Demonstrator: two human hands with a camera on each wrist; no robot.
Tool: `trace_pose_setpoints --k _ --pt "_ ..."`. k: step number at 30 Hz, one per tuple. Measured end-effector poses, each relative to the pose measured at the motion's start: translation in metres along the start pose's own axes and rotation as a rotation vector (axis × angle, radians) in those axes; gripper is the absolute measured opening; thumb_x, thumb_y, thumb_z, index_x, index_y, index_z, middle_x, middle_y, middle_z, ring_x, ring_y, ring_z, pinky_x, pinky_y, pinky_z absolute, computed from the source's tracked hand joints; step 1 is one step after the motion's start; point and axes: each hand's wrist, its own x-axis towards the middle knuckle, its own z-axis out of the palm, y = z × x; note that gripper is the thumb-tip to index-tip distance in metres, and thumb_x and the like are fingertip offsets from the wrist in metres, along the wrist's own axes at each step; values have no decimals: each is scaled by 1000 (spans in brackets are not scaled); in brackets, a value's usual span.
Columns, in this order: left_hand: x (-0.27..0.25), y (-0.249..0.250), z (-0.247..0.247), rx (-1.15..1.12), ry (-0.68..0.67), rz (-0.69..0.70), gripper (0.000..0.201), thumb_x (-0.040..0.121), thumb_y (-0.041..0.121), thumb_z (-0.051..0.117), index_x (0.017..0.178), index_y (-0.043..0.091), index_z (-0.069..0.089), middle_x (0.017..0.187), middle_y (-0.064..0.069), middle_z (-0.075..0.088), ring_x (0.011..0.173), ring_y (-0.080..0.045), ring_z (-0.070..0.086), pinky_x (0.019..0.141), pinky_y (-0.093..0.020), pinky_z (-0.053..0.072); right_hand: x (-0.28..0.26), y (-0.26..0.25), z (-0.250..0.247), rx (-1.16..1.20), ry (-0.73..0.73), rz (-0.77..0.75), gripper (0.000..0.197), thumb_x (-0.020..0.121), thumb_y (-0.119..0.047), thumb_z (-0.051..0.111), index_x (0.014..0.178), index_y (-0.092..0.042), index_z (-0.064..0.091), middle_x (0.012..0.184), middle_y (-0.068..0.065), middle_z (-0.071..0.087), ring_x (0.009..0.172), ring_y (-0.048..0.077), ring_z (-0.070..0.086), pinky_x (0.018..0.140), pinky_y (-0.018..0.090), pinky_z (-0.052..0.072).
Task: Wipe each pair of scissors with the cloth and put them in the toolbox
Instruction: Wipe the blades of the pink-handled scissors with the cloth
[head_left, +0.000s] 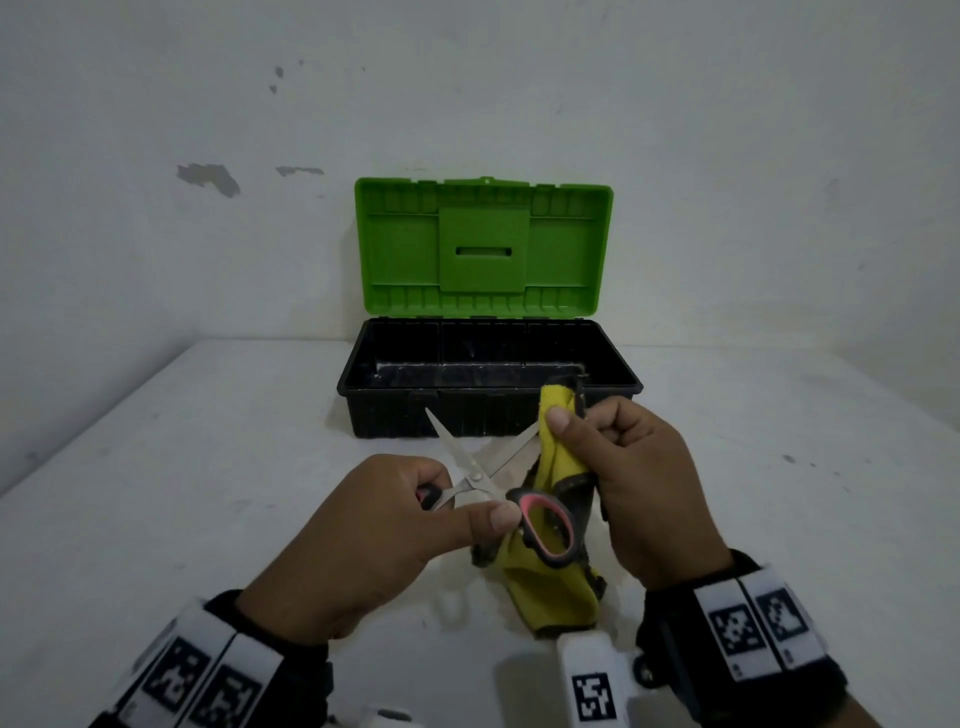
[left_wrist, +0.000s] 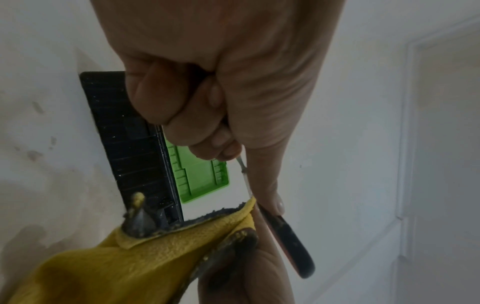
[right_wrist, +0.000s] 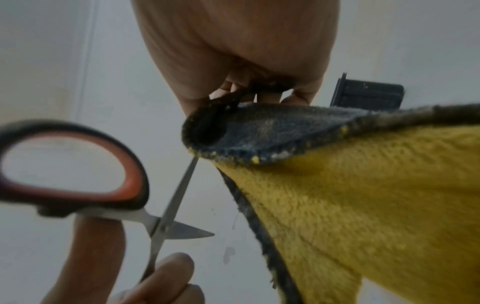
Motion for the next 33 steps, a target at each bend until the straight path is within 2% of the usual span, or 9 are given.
trace_pose_setpoints --k 7,12,15,20,22,24,26,28,33 --pt "-1 1 0 19 -21 10 54 59 62 77 46 20 46 47 6 32 45 -5 29 43 -16 29 -2 3 0 13 -74 40 30 72 -29 77 64 -12 55 57 6 52 44 9 47 43 17 41" --pt "0 -1 3 1 -8 10 60 58 62 78 55 13 42 51 4 28 48 -8 27 44 -17 30 3 2 -6 59 -54 77 33 69 -33 78 63 -12 53 60 10 46 47 14 45 43 19 41" --pt "2 -2 2 26 -25 10 64 54 65 77 55 10 45 51 4 31 48 -6 29 44 -17 29 2 3 -5 73 -59 113 32 71 -29 77 64 -11 52 59 9 46 43 9 44 40 16 39" --pt "3 0 3 55 47 37 61 50 66 78 52 16 44 48 6 31 46 -5 29 43 -18 27 21 8 -24 -25 82 132 43 66 -51 77 62 -14 56 67 18 50 49 23 41 44 29 35" --pt "5 -1 1 95 102 41 61 51 66 79 50 17 43 47 6 32 44 -6 30 43 -19 30 22 8 -33 -23 13 143 52 66 -59 79 67 -10 61 69 24 56 62 31 46 59 43 40" --pt "8 -5 0 168 125 38 64 50 70 77 52 16 43 48 6 33 44 -7 30 44 -19 30 19 7 -41 -73 -154 165 61 70 -60 78 79 -1 63 77 36 59 69 36 52 67 49 40" --pt "13 -7 2 259 137 40 69 48 75 74 54 14 43 49 5 33 45 -7 29 44 -19 29 15 1 -44 -145 -321 184 44 81 -45 77 80 -3 66 74 30 64 64 30 59 67 38 46" --pt "16 -8 3 340 160 49 71 48 76 74 56 12 45 48 6 34 45 -8 29 44 -19 29 7 -6 -42 -197 -453 211 21 83 -27 73 75 -9 69 65 9 68 57 14 61 57 21 47" --pt "24 -3 6 422 144 120 64 48 79 68 57 18 50 50 6 40 48 -7 32 46 -19 29 -6 -10 -31 -381 -600 222 17 77 -37 79 76 -21 73 76 10 73 67 18 65 65 27 51"
